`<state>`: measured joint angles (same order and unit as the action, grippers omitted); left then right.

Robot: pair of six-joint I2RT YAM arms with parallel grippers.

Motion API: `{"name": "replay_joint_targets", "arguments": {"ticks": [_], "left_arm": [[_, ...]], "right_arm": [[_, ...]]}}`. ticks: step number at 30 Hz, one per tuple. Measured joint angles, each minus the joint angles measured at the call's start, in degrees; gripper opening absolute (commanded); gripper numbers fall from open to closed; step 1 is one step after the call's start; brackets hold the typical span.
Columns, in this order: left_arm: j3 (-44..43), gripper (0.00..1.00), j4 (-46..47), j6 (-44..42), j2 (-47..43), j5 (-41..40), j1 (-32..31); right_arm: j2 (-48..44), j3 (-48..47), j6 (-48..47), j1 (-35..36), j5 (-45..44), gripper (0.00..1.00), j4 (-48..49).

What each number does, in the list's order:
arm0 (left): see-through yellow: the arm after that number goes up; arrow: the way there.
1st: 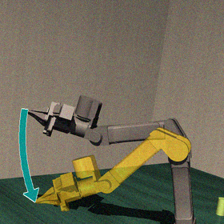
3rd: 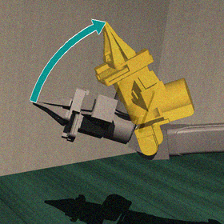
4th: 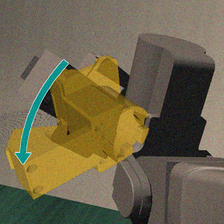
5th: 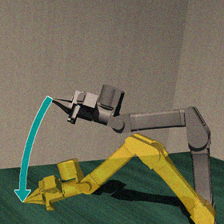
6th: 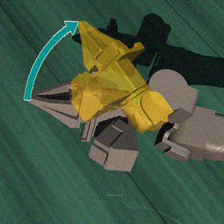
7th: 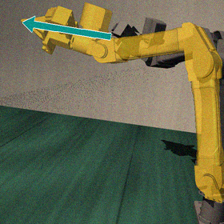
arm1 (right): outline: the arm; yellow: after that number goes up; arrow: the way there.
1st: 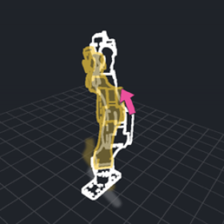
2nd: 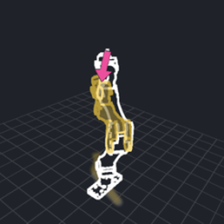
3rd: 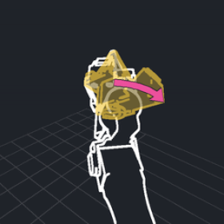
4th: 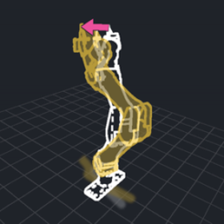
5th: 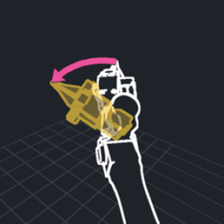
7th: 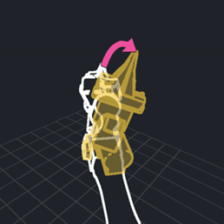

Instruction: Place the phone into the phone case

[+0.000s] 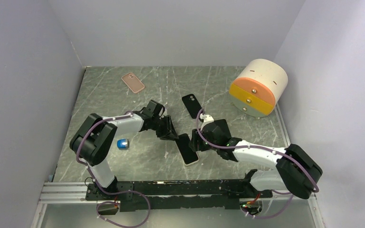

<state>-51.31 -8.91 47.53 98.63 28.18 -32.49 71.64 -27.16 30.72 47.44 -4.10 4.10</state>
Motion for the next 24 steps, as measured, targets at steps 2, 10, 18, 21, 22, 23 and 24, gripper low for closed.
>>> {"name": "replay_joint_targets", "arguments": {"ticks": [2,10,18,21,22,23,24], "left_arm": [[-0.61,0.37,-0.92,-0.13,0.00,-1.11,-0.02],[-1.01,0.31,-3.76,-0.26,0.00,-3.08,-0.13],[-1.40,0.22,-3.96,-0.24,1.01,-2.78,-2.01],[-1.95,0.20,-4.35,-0.24,1.73,-2.10,-2.23],[-1.99,0.21,-4.46,-0.26,1.73,-2.10,-2.27],[-2.05,0.22,-4.66,-0.26,1.73,-2.10,-2.27],[-2.14,0.24,-4.83,-0.26,1.73,-2.12,-2.32]], "right_arm": [[0.00,0.22,0.39,-0.74,1.46,0.50,0.50],[1.29,1.68,1.95,-1.51,5.31,0.45,2.84],[3.28,2.16,2.99,-1.51,6.58,0.42,4.33],[3.87,2.16,3.54,-1.51,6.73,0.40,4.63],[3.87,2.19,3.67,-1.51,6.73,0.39,4.68],[3.87,2.23,3.80,-1.53,6.73,0.39,4.74],[3.85,2.29,4.00,-1.57,6.71,0.39,4.83]]}}
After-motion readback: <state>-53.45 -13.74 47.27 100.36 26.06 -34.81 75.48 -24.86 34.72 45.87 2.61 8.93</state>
